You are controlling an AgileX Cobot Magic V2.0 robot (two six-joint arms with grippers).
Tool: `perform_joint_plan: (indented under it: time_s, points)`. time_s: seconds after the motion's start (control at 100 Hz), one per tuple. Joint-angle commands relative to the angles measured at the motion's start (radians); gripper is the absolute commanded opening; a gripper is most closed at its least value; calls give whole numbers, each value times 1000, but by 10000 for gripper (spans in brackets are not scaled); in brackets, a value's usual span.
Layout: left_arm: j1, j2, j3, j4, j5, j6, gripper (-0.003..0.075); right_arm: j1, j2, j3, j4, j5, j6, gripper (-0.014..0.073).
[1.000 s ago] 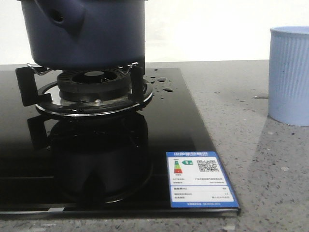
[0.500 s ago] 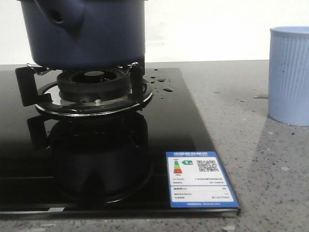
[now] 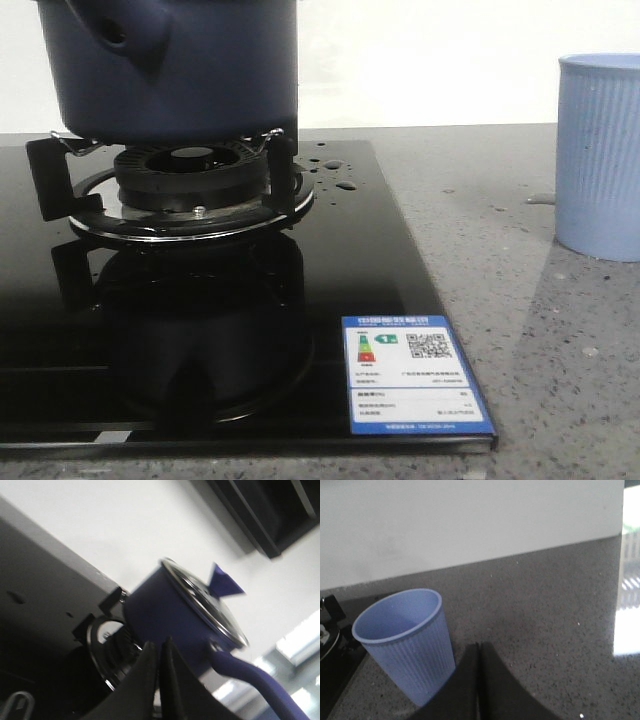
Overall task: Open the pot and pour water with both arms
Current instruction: 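Reach the left gripper to the blue lid knob, grasp and lift lid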
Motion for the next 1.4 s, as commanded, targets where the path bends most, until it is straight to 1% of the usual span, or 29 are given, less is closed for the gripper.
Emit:
perform_joint_plan:
  time_s: [0.0,0.1,0.2,0.32,0.41,0.44,0.48,0.53,0.58,0.63,0.67,0.79,0.84,0.89,0.93,0.94,0.96,0.99,1.0,1.01,1.03,1.04,1.06,1.11,1.15,1.18,1.25,1.32,1.39]
  points:
    - [3,111,-110,1,90,99,-19,15,118,-127,38,81,-10,-67]
    - [3,248,-208,-4,226,218,-19,61,218,-248,138,251,-21,-71]
    - [3,376,-320,-57,387,364,-19,119,286,-340,253,357,-76,-74]
    - [3,490,-443,-172,611,556,-19,194,306,-421,472,386,-287,-74]
    - [3,561,-524,-278,731,678,-19,249,306,-465,648,386,-459,-74]
    - [3,580,-546,-308,765,706,-19,266,306,-476,721,386,-541,-74]
    - [3,609,-575,-345,785,744,-19,292,306,-488,789,386,-634,-74]
    - [3,642,-609,-367,794,777,-19,321,306,-499,883,386,-793,-74]
    - [3,672,-641,-371,788,800,-19,347,306,-503,938,384,-909,-74]
    - [3,705,-673,-371,770,824,-19,367,306,-505,962,360,-983,-74]
    - [3,725,-692,-371,755,837,-19,375,306,-505,962,321,-1011,-74]
    - [3,776,-734,-371,734,929,-10,374,306,-505,954,190,-1014,-73]
    - [3,798,-742,-369,733,988,31,374,306,-505,949,144,-1014,-73]
    - [3,814,-742,-369,726,1036,117,374,306,-505,935,112,-1014,-62]
    - [3,825,-742,-369,718,1066,222,374,306,-505,913,93,-1014,-30]
    - [3,831,-742,-369,716,1077,263,374,306,-505,908,90,-1014,-22]
    - [3,838,-742,-369,707,1092,305,374,306,-505,896,88,-1014,4]
    - [1,847,-742,-369,694,1112,415,374,306,-505,879,81,-1014,50]
    - [-2,850,-742,-369,684,1117,437,374,306,-505,871,79,-1014,76]
    - [-2,855,-742,-369,679,1129,479,374,306,-505,867,76,-1014,90]
    - [-8,861,-742,-369,662,1145,519,374,306,-505,859,74,-1014,136]
    - [-10,864,-742,-369,657,1150,554,374,306,-505,856,72,-1014,169]
    - [-15,871,-742,-369,639,1164,601,374,306,-505,848,65,-1014,204]
    - [-31,889,-742,-369,593,1195,669,374,306,-505,834,47,-1014,353]
    - [-46,905,-742,-369,553,1219,689,374,306,-505,832,29,-1014,442]
    - [-55,918,-744,-369,526,1232,685,374,308,-505,830,16,-1014,517]
    - [-74,955,-749,-369,469,1255,666,374,313,-505,830,-12,-1014,619]
    - [-84,998,-762,-376,432,1284,652,374,320,-505,830,-33,-1014,659]
    - [-84,1049,-782,-393,431,1296,650,374,324,-505,830,-39,-1014,657]
